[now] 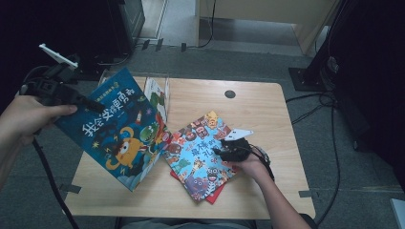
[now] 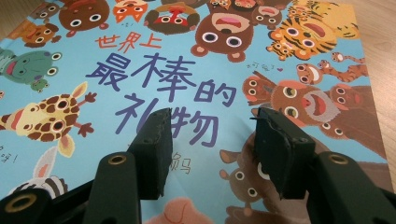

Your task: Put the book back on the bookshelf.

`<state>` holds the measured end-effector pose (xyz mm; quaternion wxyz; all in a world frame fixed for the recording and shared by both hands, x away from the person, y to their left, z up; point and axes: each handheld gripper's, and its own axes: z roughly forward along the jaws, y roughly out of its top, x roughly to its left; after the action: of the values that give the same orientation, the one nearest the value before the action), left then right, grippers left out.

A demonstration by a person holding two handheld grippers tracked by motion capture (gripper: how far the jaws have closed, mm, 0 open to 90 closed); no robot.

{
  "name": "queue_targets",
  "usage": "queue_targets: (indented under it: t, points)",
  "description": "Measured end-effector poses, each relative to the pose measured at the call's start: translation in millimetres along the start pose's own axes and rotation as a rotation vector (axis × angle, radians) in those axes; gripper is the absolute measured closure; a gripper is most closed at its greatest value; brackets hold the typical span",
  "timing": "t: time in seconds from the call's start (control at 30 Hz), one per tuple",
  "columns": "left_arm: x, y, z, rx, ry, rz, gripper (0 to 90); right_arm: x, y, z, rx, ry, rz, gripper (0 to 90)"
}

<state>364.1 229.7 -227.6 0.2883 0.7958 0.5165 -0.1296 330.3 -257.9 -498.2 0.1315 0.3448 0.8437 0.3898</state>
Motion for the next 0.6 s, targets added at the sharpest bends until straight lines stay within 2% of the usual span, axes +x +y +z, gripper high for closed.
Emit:
queue_targets:
  t: [0.2,0.6]
  points:
    - [15.6,-13.3,-12.8,-0.034,0.020,-0.052,83.7,-2.1,2.1,0.9,0.009,0.004,-0.003,46.1]
    - [43.9,-34.1,-39.8,-0.074,0.068,-0.130,83.7,-3.2,4.2,2.8,0.013,0.008,-0.001,45.8]
